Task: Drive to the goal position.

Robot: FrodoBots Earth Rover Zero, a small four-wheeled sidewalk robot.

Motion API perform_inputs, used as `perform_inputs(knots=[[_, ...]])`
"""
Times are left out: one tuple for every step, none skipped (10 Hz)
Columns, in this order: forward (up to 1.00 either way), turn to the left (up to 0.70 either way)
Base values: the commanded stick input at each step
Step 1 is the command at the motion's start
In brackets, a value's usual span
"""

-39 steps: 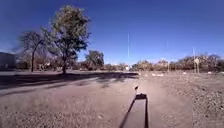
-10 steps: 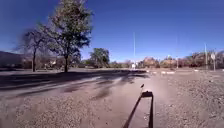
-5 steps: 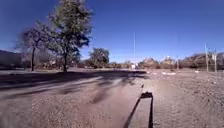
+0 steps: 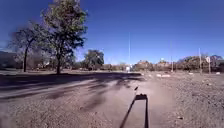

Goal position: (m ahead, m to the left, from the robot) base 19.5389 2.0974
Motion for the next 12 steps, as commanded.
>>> perform_inputs(knots=[[0.5,0.0],[0.5,0.0],[0.5,0.0],[0.5,0.0],[0.5,0.0],[0.5,0.0],[0.5,0.0],[0.5,0.0],[0.5,0.0],[0.5,0.0],[0.5,0.0],[0.5,0.0]])
